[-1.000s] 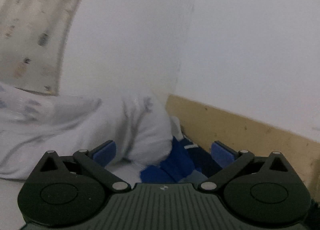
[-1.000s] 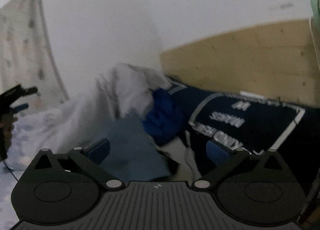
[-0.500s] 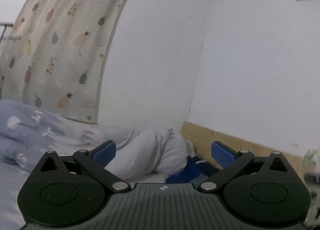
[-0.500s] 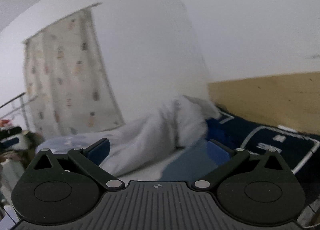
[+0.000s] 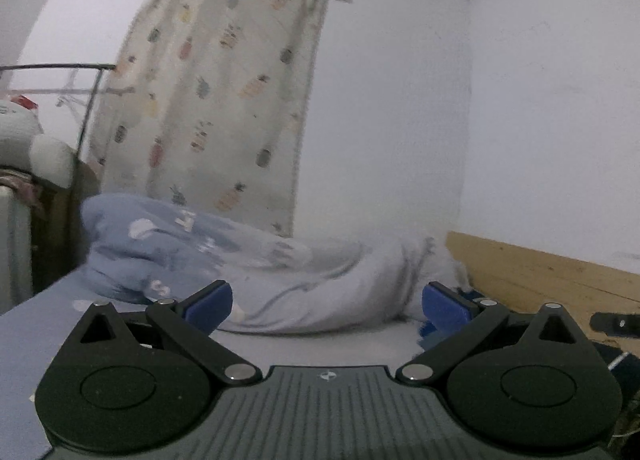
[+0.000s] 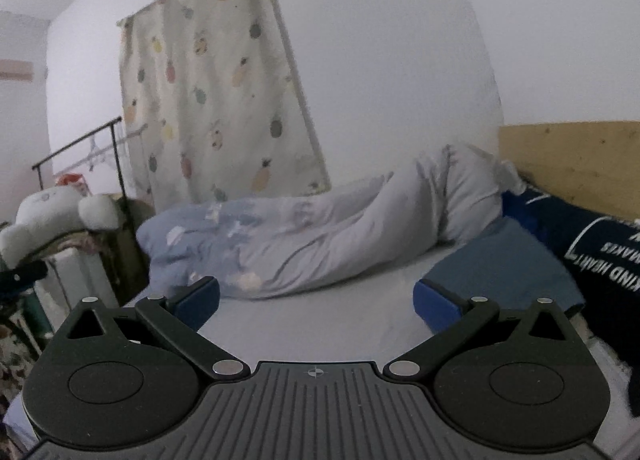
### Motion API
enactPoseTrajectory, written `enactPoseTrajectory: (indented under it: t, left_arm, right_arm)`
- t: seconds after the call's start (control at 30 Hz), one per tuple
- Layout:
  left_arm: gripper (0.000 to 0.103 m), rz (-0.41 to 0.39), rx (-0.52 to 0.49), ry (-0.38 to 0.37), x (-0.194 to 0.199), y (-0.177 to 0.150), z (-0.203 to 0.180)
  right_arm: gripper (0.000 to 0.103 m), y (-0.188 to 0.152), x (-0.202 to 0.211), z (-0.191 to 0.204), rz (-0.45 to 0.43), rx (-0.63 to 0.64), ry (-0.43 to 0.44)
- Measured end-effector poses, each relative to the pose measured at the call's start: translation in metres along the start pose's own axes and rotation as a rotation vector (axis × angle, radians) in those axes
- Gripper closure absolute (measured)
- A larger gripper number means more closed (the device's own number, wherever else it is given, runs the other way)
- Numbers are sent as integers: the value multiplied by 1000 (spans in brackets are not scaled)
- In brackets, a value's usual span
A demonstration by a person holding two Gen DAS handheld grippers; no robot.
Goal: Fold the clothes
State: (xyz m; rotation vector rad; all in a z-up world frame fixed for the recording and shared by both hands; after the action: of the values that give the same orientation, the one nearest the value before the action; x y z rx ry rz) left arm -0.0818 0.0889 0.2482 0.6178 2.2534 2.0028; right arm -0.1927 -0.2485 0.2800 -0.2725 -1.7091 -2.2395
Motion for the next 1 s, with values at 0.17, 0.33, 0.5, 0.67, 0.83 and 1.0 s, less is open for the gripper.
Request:
enactPoseTrajectory:
  t: [0.17, 0.33, 0.5, 0.67, 0.83, 1.0]
  left_arm:
    - [0, 2, 31, 76, -2, -28, 23]
    - [0, 94, 57, 128, -39, -59, 42]
    - [0, 165, 44, 199, -87, -88, 56]
    - [0, 227, 71, 249, -126, -121, 65]
    - [0, 290, 98, 300, -165, -155, 74]
    - [0, 348, 86, 353, -194, -185, 86]
  right_arm:
    - [0, -32, -46, 18, 67, -7, -25]
    - [0, -64, -109, 30, 149, 3, -61]
    - [0, -96, -174, 41, 236, 32, -93]
    - [0, -123, -240, 42, 292, 64, -133]
    - [0, -146, -306, 42, 342, 73, -159]
    - [0, -165, -357, 48, 372, 110, -191]
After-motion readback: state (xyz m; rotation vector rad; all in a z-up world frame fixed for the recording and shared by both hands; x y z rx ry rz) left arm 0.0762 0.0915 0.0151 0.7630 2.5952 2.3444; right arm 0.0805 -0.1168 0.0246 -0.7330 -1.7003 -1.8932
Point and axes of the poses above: each gripper's, at about its wrist camera, not at the fingertips, and x roughly against the way its jaws point, z to its left, y to its top, the point moved 4 cm from there along -x, roughly the way its jaws point, and after that the axes turned 10 degrees about z, right-handed, at the moved point
